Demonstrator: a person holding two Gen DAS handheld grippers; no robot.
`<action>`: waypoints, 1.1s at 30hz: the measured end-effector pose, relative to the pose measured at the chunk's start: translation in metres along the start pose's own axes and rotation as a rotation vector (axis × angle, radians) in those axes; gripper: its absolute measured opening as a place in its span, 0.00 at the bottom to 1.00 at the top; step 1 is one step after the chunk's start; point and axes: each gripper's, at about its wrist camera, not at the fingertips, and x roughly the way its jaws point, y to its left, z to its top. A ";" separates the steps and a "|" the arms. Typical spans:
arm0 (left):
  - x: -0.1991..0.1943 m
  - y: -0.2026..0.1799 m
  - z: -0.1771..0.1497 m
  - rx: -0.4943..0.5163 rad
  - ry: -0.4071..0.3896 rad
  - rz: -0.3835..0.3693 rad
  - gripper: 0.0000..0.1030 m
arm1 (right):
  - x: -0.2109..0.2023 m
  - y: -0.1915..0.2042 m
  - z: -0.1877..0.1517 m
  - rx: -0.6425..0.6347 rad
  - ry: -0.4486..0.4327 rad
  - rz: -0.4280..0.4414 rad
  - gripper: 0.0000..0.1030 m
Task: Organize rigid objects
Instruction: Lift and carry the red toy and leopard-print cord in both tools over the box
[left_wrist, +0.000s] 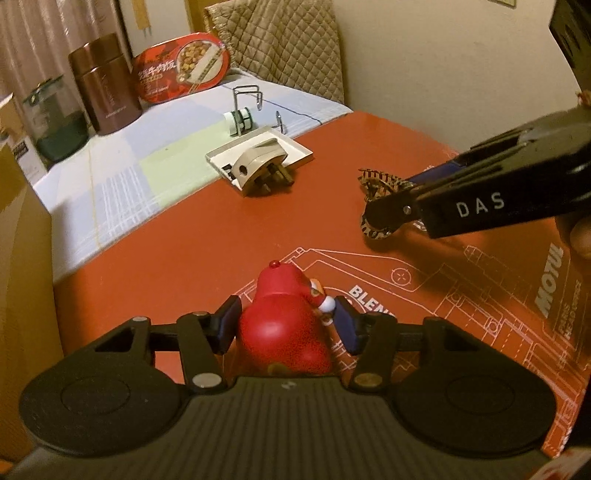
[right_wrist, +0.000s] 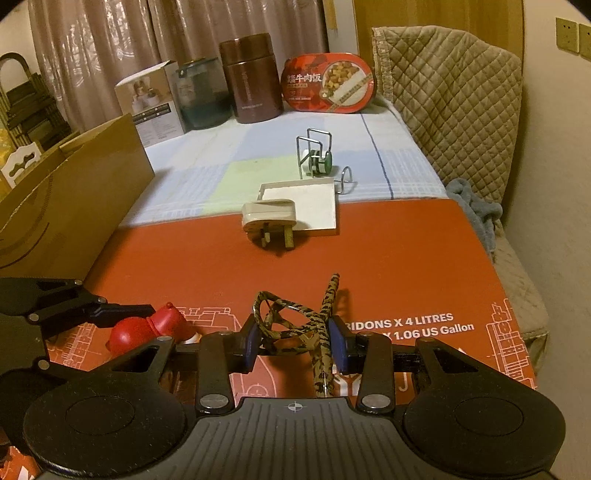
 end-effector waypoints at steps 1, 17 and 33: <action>-0.001 0.002 -0.001 -0.019 0.001 -0.003 0.47 | 0.000 0.001 0.000 0.000 -0.002 0.001 0.35; -0.027 0.013 -0.022 -0.140 -0.002 0.009 0.41 | 0.000 0.018 0.004 -0.017 -0.011 0.027 0.35; -0.025 -0.004 -0.025 -0.013 -0.010 0.067 0.41 | 0.003 0.022 0.003 -0.018 -0.009 0.033 0.35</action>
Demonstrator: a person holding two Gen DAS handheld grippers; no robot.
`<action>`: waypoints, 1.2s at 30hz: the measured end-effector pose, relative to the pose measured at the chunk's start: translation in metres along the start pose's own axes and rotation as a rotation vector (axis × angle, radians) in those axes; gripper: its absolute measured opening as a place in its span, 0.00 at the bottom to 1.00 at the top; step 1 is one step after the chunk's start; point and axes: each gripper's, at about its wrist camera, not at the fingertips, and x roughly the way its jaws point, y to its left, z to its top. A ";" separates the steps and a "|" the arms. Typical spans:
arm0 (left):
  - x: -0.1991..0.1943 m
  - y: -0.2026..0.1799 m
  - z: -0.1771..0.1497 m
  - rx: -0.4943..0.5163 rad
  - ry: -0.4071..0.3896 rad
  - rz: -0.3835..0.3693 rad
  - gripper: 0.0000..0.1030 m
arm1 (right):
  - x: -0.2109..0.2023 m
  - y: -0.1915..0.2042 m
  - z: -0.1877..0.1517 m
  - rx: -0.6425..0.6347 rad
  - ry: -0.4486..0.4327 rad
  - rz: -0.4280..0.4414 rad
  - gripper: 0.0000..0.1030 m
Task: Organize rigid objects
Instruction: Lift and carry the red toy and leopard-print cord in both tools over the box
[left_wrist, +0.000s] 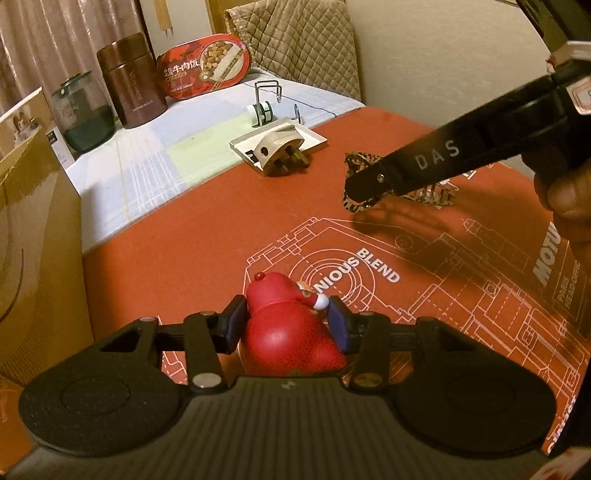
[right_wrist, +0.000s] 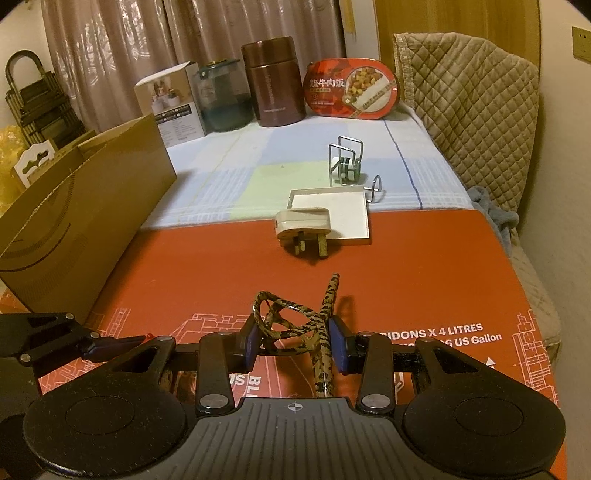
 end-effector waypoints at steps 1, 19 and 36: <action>0.000 0.003 0.001 -0.019 0.002 -0.005 0.40 | 0.000 0.000 0.000 0.000 0.000 0.001 0.35; -0.030 0.026 0.000 -0.178 -0.080 0.016 0.39 | -0.001 0.013 0.005 -0.002 -0.018 0.031 0.35; -0.047 0.036 0.004 -0.213 -0.118 0.043 0.39 | -0.003 0.024 0.010 -0.020 -0.037 0.055 0.35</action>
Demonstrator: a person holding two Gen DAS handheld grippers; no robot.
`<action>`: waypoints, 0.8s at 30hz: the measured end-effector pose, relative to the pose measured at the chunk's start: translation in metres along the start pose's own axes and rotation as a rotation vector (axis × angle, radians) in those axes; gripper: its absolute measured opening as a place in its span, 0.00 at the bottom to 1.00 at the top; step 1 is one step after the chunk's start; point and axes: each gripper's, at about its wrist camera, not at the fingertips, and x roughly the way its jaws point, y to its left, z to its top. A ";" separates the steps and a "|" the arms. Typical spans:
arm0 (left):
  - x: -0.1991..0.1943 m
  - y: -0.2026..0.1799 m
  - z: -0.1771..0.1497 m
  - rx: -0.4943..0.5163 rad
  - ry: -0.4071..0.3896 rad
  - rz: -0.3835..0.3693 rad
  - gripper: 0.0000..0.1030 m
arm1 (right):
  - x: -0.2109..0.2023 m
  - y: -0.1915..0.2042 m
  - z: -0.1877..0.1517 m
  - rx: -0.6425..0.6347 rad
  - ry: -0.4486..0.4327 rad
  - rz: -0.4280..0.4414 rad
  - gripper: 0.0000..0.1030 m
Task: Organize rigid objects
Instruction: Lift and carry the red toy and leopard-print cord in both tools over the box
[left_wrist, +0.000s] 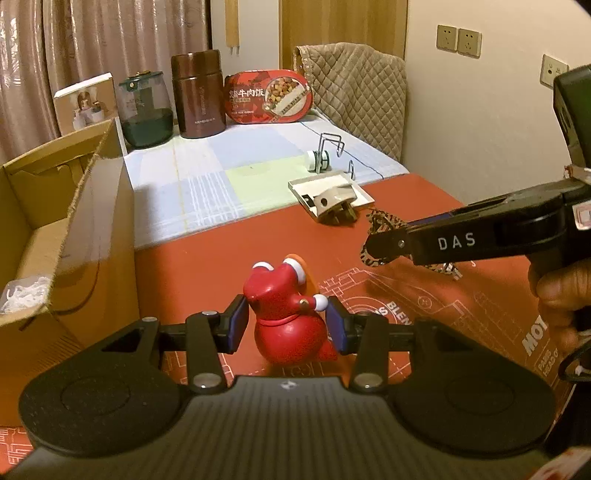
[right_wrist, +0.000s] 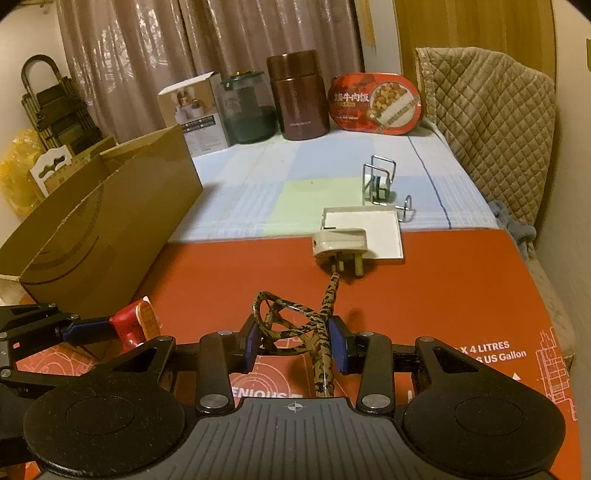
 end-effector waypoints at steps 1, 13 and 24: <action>-0.001 0.001 0.001 -0.002 -0.003 0.001 0.39 | -0.001 0.001 0.001 -0.001 -0.003 0.001 0.35; -0.030 0.015 0.026 -0.033 -0.077 0.017 0.39 | -0.023 0.026 0.032 0.012 -0.107 0.034 0.35; -0.067 0.051 0.060 -0.055 -0.161 0.050 0.39 | -0.040 0.068 0.068 0.002 -0.230 0.092 0.35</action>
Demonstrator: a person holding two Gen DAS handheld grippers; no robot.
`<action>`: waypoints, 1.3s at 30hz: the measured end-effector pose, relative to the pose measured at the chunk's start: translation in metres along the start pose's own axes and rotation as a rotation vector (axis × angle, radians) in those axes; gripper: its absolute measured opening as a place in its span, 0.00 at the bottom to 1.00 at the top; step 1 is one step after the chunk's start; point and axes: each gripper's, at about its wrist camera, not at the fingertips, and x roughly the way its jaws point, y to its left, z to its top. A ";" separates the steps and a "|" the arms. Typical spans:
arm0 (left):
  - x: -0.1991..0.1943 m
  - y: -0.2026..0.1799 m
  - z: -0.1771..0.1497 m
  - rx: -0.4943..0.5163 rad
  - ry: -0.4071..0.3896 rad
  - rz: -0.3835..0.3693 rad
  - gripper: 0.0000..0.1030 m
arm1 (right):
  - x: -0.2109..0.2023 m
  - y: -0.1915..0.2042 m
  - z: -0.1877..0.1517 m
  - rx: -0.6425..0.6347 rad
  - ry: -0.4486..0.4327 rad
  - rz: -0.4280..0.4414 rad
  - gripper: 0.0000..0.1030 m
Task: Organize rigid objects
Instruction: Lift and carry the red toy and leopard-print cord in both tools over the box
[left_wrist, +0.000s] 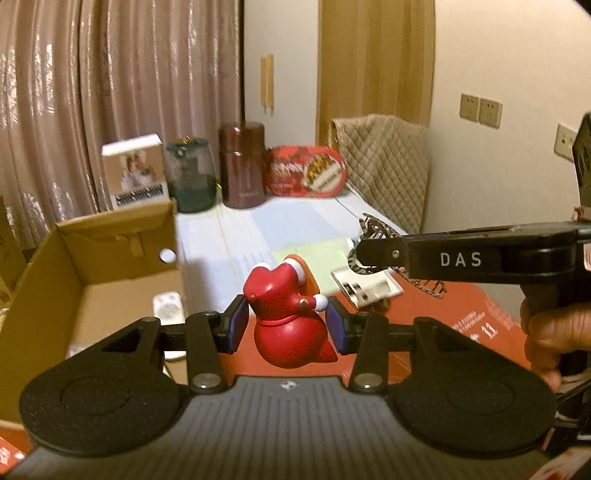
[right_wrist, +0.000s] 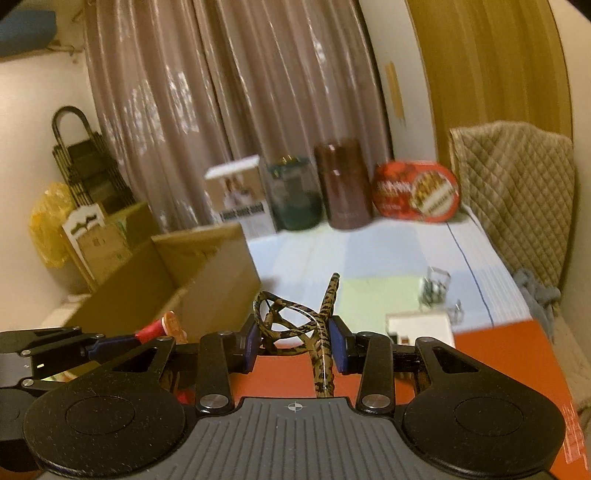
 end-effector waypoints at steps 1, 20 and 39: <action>-0.003 0.005 0.004 -0.004 -0.008 0.003 0.39 | 0.000 0.003 0.003 0.002 -0.011 0.006 0.35; -0.060 0.121 0.034 -0.028 -0.050 0.190 0.39 | 0.043 0.091 0.016 -0.114 -0.052 0.219 0.35; -0.016 0.184 -0.001 -0.128 0.045 0.209 0.39 | 0.114 0.118 0.015 -0.182 0.025 0.284 0.35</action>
